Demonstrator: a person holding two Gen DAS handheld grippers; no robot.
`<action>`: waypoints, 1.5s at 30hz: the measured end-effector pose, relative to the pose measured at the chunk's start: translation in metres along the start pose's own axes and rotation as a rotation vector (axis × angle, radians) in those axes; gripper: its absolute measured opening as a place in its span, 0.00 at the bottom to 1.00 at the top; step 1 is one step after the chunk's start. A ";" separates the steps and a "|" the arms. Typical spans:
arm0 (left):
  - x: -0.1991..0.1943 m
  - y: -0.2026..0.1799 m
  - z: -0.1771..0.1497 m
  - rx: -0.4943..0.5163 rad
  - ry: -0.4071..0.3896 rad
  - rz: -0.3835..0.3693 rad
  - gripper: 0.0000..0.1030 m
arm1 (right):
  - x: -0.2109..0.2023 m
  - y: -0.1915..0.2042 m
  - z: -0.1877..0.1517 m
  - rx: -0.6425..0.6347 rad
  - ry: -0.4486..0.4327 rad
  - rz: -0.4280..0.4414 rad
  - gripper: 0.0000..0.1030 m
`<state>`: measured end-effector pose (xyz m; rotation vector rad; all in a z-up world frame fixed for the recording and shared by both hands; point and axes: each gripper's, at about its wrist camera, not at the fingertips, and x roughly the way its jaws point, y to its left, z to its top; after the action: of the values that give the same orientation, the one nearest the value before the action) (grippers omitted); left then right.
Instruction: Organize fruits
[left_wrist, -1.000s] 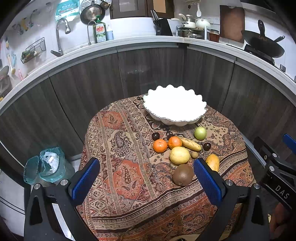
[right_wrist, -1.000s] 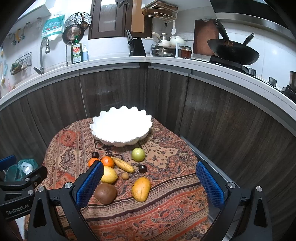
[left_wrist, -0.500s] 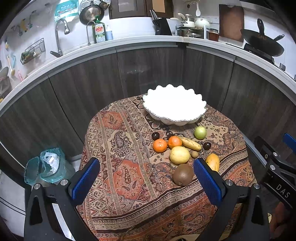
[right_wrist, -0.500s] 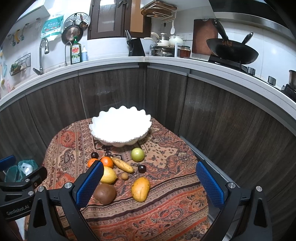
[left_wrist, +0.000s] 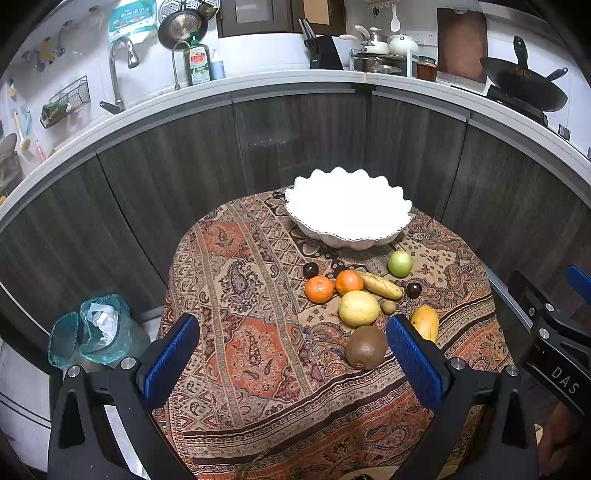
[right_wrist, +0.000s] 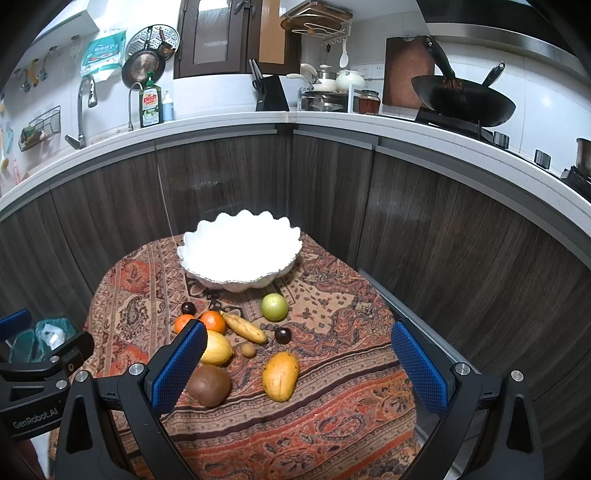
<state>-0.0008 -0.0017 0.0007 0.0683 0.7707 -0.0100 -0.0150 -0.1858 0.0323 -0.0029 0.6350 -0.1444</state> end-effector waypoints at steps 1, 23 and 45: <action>0.000 0.000 0.000 0.001 0.000 0.001 1.00 | 0.000 0.000 -0.002 0.000 0.000 0.000 0.98; 0.014 -0.008 -0.004 0.020 0.032 -0.017 1.00 | 0.011 -0.003 -0.007 0.011 0.028 -0.007 0.98; 0.082 -0.034 -0.014 0.084 0.141 -0.065 1.00 | 0.072 -0.017 -0.028 0.029 0.143 -0.032 0.98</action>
<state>0.0468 -0.0334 -0.0681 0.1251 0.9129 -0.1002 0.0236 -0.2110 -0.0318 0.0251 0.7756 -0.1858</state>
